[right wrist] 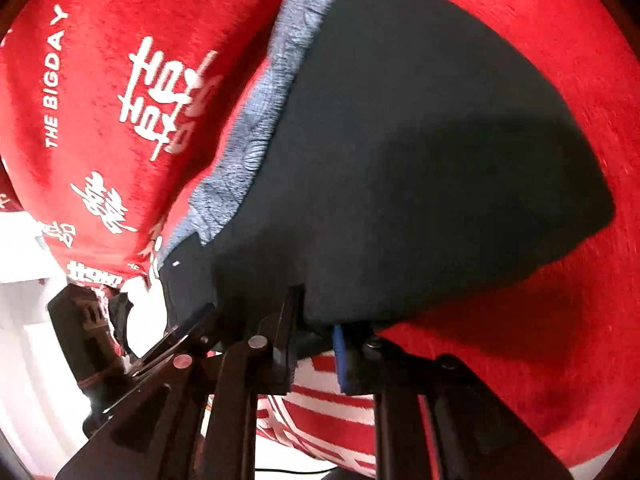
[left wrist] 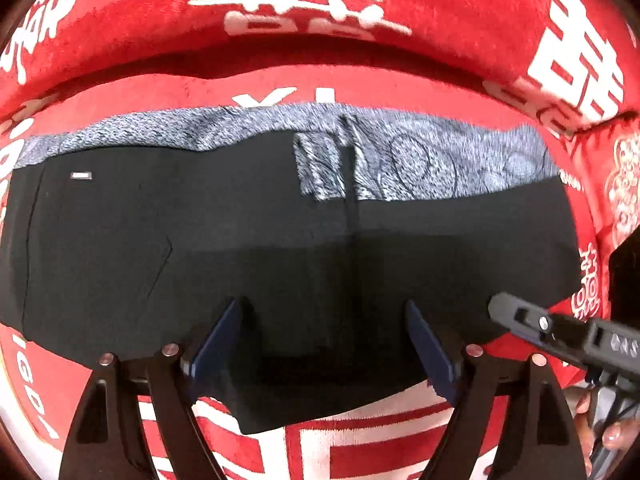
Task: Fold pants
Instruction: 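Carry the leg end with the right gripper over onto the waistband half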
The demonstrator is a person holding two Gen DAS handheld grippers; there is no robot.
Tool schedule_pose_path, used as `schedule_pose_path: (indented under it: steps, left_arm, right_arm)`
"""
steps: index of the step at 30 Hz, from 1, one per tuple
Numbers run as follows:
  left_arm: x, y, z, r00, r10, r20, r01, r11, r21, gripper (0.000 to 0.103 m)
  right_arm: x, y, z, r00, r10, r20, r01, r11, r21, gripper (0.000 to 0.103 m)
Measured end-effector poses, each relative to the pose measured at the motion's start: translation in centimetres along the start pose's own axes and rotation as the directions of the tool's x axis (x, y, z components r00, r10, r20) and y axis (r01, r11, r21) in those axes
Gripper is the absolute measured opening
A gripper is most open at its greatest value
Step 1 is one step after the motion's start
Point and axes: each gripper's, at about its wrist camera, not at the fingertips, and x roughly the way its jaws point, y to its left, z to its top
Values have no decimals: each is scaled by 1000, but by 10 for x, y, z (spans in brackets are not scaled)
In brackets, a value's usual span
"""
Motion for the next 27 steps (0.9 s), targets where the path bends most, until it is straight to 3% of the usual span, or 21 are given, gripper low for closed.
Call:
schedule_pose_path:
  steps: [2, 3, 7, 9, 12, 15, 18, 19, 21, 23, 27]
  left_arm:
    - [-11, -1, 4, 999, 43, 24, -43, 999, 17, 84]
    - [-15, -2, 5, 998, 57, 35, -57, 998, 23, 84]
    - [-41, -11, 19, 994, 63, 86, -67, 997, 45, 84]
    - [-45, -24, 30, 994, 47, 103, -53, 997, 59, 84]
    - [-39, -35, 42, 993, 39, 109, -47, 996, 74, 84]
    - [-20, -51, 53, 994, 32, 100, -40, 996, 80, 84]
    - [6, -58, 57, 995, 79, 68, -84, 993, 78, 84]
    - [18, -56, 55, 993, 111, 34, -113, 991, 70, 84]
    - [29, -49, 48, 996, 95, -7, -94, 994, 50, 86]
    - [29, -38, 44, 997, 71, -7, -71, 997, 5, 92]
    - [20, -33, 39, 996, 90, -13, -90, 996, 18, 92]
  right_arm:
    - [-2, 13, 1, 999, -20, -31, 18, 998, -68, 44]
    - [-9, 23, -2, 998, -53, -42, 47, 991, -122, 45]
    - [-48, 47, -2, 997, -61, 35, 69, 959, -274, 44]
    - [-70, 52, 12, 990, -79, 120, 113, 947, -301, 35]
    - [-88, 52, 56, 968, -138, 208, 196, 936, -292, 31]
    - [-80, 51, 90, 959, -181, 220, 244, 920, -306, 31]
    - [-52, 52, 113, 949, -255, 188, 309, 876, -371, 30]
    - [-41, 49, 117, 939, -294, 177, 342, 850, -400, 30]
    - [-26, 41, 121, 914, -366, 177, 406, 804, -435, 27]
    - [-20, 35, 123, 908, -369, 198, 418, 783, -460, 27]
    - [-22, 39, 118, 897, -383, 222, 443, 762, -472, 31]
